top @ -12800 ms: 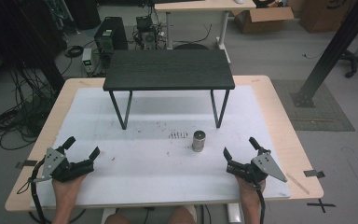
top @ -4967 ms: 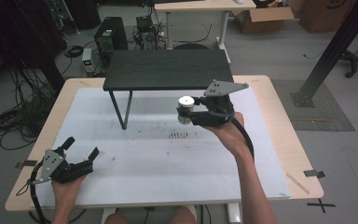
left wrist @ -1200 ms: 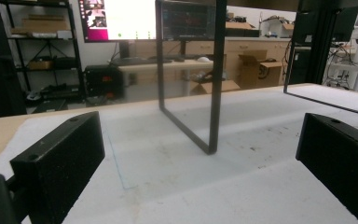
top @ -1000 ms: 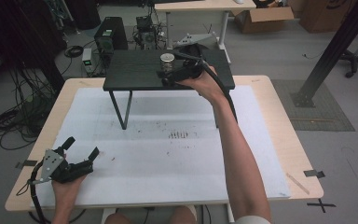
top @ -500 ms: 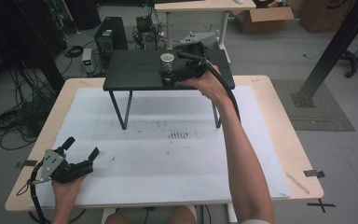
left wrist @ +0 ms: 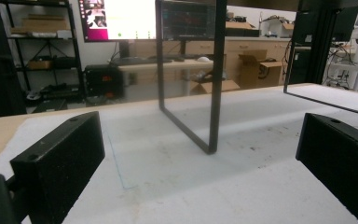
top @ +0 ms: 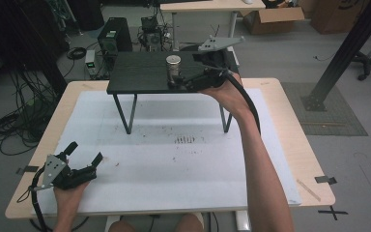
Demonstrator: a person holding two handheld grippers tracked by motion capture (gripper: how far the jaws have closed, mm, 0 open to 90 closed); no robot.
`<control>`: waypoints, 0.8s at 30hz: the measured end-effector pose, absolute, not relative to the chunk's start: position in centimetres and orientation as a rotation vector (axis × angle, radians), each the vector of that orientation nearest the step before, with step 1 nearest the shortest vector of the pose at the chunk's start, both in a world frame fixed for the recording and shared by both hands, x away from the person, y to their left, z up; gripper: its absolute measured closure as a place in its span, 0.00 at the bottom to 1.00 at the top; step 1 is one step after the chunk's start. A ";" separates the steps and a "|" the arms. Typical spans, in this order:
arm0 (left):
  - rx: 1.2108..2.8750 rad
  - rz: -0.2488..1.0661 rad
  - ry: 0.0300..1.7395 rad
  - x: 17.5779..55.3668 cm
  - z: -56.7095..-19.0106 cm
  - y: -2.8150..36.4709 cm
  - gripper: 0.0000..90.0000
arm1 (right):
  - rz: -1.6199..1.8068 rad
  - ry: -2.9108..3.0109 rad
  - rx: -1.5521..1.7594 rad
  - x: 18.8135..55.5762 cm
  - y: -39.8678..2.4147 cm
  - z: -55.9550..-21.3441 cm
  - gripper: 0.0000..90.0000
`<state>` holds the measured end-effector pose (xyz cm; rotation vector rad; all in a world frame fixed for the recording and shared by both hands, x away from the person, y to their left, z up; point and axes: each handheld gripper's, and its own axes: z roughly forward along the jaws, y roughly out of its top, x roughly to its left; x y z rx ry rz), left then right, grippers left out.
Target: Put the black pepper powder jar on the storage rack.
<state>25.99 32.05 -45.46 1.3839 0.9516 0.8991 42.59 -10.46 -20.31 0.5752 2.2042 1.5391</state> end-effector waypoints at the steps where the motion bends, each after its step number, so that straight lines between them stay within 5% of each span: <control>1: 1.384 0.899 0.952 26.0 -45.5 32.1 0.02 | 1.540 2.196 0.574 42.0 -10.8 -20.2 0.00; 24: 1.387 0.899 0.953 26.0 -45.5 32.0 0.02 | 1.541 2.098 0.625 36.3 -15.5 -24.4 0.01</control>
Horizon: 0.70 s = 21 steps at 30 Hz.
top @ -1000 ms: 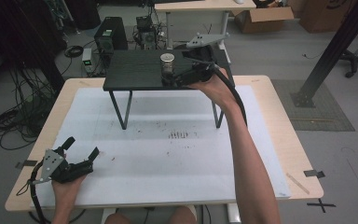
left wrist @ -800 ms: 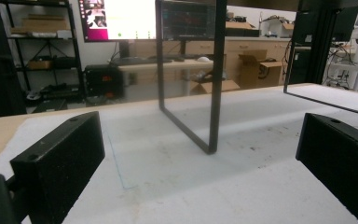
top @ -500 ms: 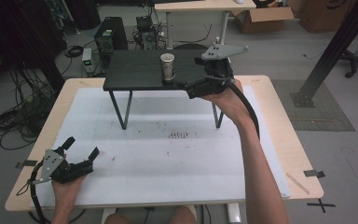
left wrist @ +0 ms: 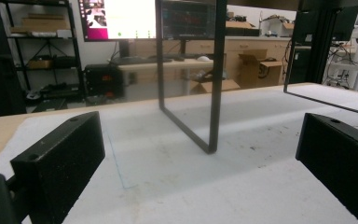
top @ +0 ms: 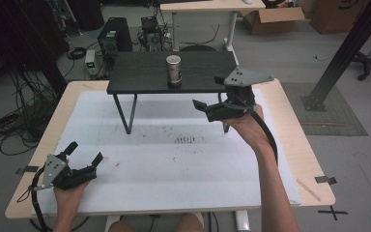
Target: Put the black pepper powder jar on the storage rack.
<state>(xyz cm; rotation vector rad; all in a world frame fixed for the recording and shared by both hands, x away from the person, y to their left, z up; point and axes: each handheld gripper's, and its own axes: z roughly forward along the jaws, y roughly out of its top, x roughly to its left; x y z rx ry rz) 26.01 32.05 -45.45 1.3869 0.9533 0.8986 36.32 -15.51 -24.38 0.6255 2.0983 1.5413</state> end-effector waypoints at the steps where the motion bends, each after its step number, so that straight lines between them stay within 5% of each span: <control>1: 1.387 0.898 0.953 26.0 -45.5 32.0 0.02 | 1.537 2.097 0.630 36.1 -15.8 -24.7 0.01; 21: 1.386 0.898 0.955 26.0 -45.5 32.0 0.02 | 1.514 2.000 0.784 33.2 -19.9 -32.6 0.01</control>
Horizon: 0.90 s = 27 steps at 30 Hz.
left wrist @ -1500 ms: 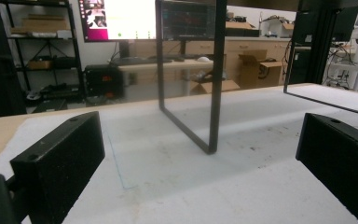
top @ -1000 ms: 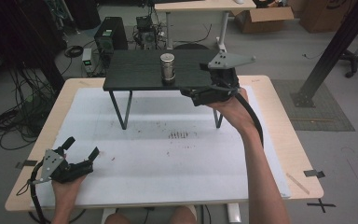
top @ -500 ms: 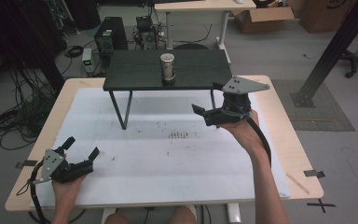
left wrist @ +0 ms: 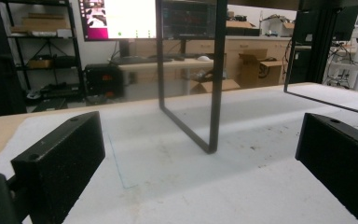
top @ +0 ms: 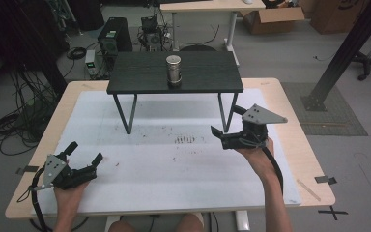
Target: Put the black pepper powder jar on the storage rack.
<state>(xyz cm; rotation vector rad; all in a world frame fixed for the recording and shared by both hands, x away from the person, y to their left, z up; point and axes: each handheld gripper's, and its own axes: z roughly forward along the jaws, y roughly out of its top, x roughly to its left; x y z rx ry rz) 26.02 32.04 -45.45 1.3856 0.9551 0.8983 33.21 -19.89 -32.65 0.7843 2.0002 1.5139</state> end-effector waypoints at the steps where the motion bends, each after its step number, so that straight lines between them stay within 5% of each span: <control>1: 1.386 0.898 0.955 26.0 -45.5 32.0 0.02 | 1.514 1.996 0.795 33.1 -20.0 -33.1 0.01; 27: 1.386 0.898 0.955 26.0 -45.5 32.0 0.02 | 1.468 1.662 0.961 29.9 -23.1 -42.2 0.00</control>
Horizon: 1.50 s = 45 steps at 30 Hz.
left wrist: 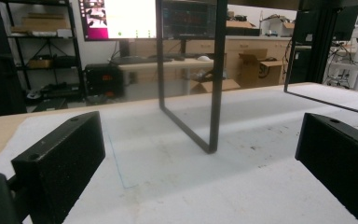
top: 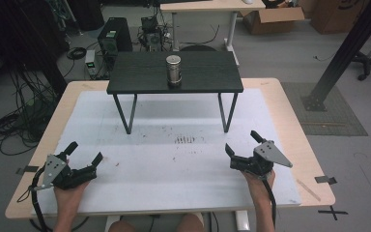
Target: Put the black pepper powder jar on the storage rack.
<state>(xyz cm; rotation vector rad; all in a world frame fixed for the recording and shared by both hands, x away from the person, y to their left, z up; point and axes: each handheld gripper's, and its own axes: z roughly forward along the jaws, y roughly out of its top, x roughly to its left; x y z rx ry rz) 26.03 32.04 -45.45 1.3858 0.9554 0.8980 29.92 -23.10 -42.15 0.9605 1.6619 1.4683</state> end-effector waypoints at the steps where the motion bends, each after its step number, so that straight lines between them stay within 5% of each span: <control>1: 1.386 0.898 0.956 26.0 -45.4 32.0 0.02 | 1.466 1.653 0.962 29.8 -23.1 -42.4 0.00; 45: 1.383 0.899 0.955 26.0 -45.5 32.0 0.02 | 1.487 1.459 0.989 27.9 -24.3 -45.4 0.00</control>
